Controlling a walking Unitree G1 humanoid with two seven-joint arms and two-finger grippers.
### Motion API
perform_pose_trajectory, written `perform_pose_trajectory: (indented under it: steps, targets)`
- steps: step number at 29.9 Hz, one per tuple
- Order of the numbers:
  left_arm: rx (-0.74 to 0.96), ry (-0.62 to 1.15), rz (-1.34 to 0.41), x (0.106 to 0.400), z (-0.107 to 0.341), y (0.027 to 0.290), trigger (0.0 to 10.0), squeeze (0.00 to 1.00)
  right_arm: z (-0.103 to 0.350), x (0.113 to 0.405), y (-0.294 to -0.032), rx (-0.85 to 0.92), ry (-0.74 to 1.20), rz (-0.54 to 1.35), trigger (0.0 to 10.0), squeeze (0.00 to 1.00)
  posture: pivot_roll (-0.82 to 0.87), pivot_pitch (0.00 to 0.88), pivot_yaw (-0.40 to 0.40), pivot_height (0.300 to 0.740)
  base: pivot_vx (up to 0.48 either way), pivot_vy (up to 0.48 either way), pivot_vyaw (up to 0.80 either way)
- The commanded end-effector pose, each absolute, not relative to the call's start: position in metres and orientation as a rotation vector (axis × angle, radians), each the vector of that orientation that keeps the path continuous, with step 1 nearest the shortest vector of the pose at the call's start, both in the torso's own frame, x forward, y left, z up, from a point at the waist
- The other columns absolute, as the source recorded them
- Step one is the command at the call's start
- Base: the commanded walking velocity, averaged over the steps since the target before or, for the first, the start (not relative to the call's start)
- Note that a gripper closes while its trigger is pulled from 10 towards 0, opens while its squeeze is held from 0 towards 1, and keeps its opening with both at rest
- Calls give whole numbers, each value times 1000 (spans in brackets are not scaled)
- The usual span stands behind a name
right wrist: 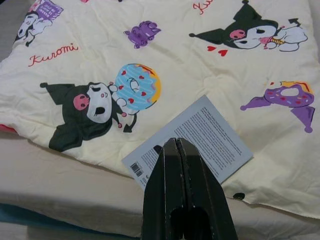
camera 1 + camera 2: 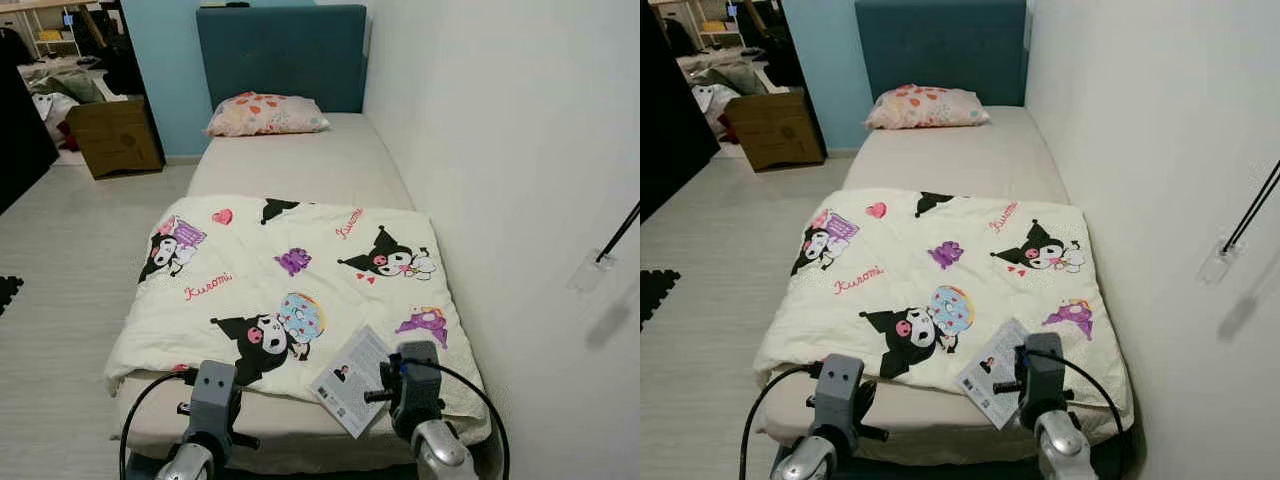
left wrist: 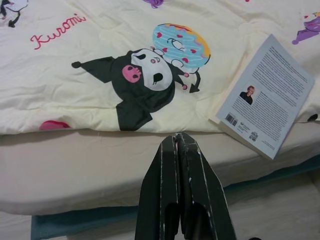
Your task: Clean up the room
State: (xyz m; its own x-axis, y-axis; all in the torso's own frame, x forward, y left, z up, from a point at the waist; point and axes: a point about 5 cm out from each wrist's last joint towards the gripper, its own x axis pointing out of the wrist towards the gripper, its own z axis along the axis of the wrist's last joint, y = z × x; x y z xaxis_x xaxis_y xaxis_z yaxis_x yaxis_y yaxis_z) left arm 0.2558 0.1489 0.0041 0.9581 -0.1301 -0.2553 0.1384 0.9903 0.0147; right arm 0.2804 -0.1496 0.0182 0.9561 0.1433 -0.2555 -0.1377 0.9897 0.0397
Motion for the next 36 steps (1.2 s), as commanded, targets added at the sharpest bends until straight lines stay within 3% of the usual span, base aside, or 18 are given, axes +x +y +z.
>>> perform_pose_trajectory:
  steps: [1, 12, 36]
  targets:
    - [40, 288, -131, 253, -1, 151, 10000, 0, 13, 277, -148, 32, 290, 147, 10000, 0, -9, 65, 7, 695, 0, 0, 0]
    - [45, 293, -119, 253, -2, 153, 10000, 0, 12, 277, -147, 33, 298, 154, 10000, 0, -11, 65, 6, 650, 0, 0, 0]
    - [48, 299, -62, 255, -2, 162, 10000, 0, 13, 281, -145, 23, 300, 167, 10000, 0, -7, 60, 1, 650, 0, 0, 0]
